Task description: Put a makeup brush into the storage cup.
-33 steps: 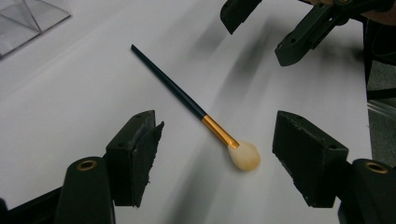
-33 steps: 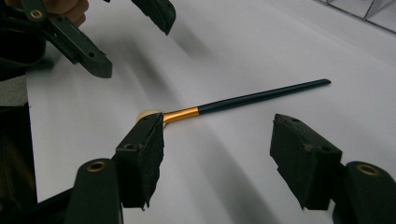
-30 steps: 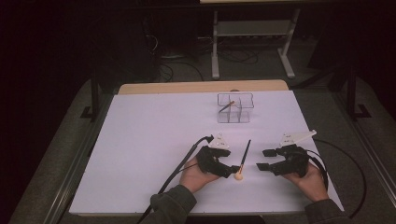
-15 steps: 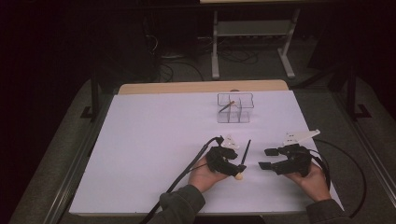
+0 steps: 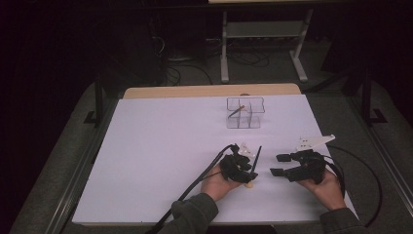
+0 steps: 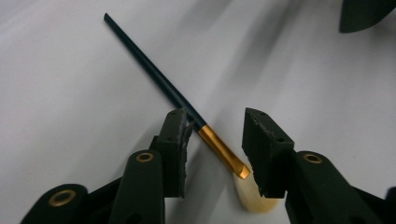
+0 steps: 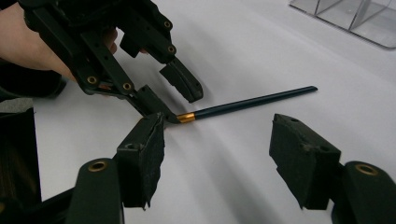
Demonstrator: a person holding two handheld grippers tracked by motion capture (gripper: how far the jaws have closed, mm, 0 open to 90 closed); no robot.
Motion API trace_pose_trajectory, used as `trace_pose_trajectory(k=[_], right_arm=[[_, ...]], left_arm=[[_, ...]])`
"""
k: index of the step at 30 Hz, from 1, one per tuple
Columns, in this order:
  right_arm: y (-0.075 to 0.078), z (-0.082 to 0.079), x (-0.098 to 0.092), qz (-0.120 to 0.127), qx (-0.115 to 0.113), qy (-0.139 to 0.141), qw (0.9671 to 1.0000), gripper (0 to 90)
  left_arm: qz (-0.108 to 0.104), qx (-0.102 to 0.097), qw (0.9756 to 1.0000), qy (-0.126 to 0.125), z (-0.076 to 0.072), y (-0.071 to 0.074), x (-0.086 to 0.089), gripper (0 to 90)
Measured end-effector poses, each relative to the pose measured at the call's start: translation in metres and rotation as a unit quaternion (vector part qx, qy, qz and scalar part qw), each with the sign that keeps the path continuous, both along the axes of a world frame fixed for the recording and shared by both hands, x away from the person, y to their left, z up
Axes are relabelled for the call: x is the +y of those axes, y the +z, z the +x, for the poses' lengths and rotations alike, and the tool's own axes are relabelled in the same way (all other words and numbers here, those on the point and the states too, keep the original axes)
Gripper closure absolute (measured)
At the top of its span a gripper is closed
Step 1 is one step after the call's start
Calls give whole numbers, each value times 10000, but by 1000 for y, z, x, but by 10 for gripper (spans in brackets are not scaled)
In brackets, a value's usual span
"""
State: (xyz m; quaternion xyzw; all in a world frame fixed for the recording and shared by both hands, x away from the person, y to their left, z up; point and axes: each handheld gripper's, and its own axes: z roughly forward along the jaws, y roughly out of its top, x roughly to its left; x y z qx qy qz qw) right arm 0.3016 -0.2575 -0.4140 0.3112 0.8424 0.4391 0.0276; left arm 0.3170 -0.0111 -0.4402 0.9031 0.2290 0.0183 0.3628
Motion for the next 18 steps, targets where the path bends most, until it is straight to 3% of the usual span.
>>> trace_pose_trajectory(k=[3, 12, 18], right_arm=[[1, 0, 1, 9, -32, 20, 10000, 347], [1, 0, 2, -7, -49, 46, 10000, 347], [1, 0, 4, -36, -4, 87, 10000, 348]], left_arm=[[199, -55, 9997, -91, 2, -2, 0, 631], [443, -174, 9988, -131, 3, 1, 2, 722], [547, -116, 9983, -144, 5, 3, 6, 805]])
